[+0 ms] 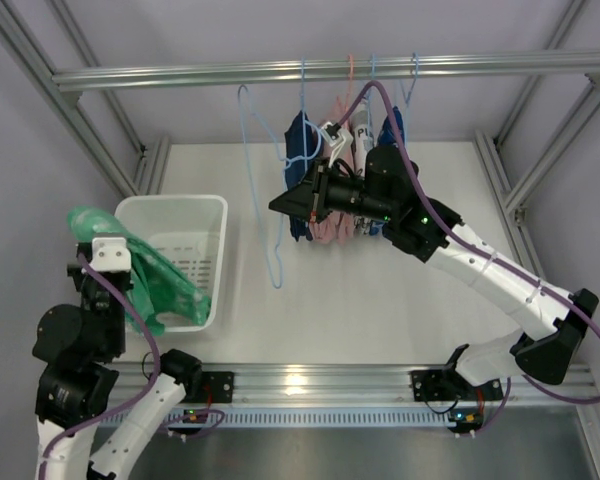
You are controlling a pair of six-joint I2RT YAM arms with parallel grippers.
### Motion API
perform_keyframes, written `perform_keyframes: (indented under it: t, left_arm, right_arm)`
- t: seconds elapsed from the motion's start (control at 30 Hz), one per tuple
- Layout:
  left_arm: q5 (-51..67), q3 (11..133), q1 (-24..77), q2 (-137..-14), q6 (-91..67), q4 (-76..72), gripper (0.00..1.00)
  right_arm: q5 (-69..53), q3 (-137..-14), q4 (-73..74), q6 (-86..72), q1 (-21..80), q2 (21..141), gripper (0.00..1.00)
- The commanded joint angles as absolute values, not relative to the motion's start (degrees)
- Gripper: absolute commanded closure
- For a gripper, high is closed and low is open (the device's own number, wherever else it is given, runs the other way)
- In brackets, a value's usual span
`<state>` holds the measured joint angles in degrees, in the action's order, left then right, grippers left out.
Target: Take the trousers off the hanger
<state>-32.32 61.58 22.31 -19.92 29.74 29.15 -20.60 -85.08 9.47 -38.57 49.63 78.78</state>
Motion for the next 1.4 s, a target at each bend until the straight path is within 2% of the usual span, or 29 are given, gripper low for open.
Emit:
perform_keyframes:
  t: [0.0, 0.23, 0.57, 1.07, 1.2, 1.37]
  left_arm:
    - [-32.5, 59.4, 21.7, -19.6, 24.5, 30.6, 1.0]
    - [-33.9, 55.5, 21.7, -27.4, 20.8, 32.9, 1.0]
    - [-45.1, 57.8, 21.8, -43.5, 10.6, 31.1, 1.0]
    - [-59.0, 61.3, 17.5, -46.8, 9.2, 30.5, 1.0]
    - [-53.2, 63.3, 16.8, -49.6, 1.0, 36.1, 1.0]
    - [-45.9, 65.0, 12.0, -60.4, -11.0, 41.0, 1.0]
  right_arm:
    - [-20.2, -85.2, 9.0, -38.2, 48.7, 76.7, 1.0]
    - [-20.3, -85.7, 9.4, -38.2, 48.5, 76.9, 1.0]
    - [-20.7, -85.3, 9.6, -38.4, 47.5, 76.5, 1.0]
    - [-21.4, -84.6, 9.1, -39.1, 46.8, 75.8, 1.0]
    - [-21.4, -84.4, 8.7, -39.3, 46.8, 76.3, 1.0]
    - [-21.5, -85.2, 8.6, -39.6, 46.8, 77.1, 1.0]
